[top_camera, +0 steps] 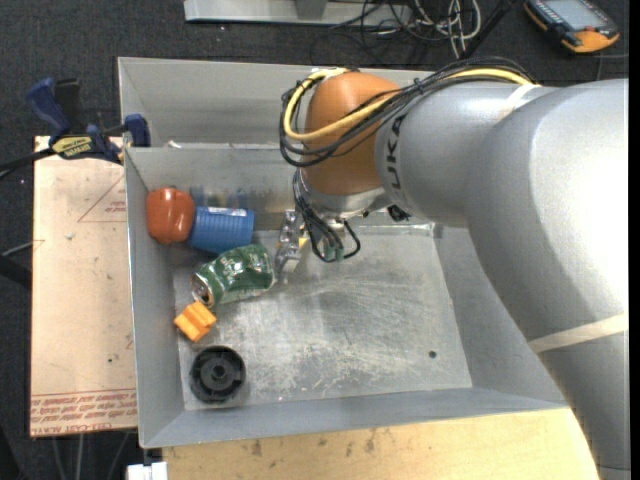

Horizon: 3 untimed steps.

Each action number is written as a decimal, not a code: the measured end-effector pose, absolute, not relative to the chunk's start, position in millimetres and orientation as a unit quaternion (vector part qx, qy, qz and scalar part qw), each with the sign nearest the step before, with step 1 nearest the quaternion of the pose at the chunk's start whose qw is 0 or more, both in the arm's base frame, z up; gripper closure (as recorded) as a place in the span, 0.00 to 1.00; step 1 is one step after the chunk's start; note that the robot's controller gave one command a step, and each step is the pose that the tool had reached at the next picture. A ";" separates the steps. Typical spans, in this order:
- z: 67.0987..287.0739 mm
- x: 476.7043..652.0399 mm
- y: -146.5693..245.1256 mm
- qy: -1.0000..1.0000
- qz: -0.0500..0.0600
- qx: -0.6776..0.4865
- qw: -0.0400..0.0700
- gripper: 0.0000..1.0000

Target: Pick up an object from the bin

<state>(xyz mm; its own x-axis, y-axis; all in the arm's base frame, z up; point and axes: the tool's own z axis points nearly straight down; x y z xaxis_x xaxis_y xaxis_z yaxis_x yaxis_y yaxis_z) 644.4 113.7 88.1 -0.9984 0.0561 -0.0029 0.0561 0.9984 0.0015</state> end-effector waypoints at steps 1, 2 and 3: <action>88.1 644.4 113.6 1.000 0.001 0.028 0.001 1.00; 132.2 641.3 110.3 1.000 0.000 0.028 -0.003 1.00; 280.9 656.2 130.4 1.000 0.001 0.018 0.002 1.00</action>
Offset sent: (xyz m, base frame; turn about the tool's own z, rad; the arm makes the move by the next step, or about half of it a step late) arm -0.0021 -0.0090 0.1166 -0.0042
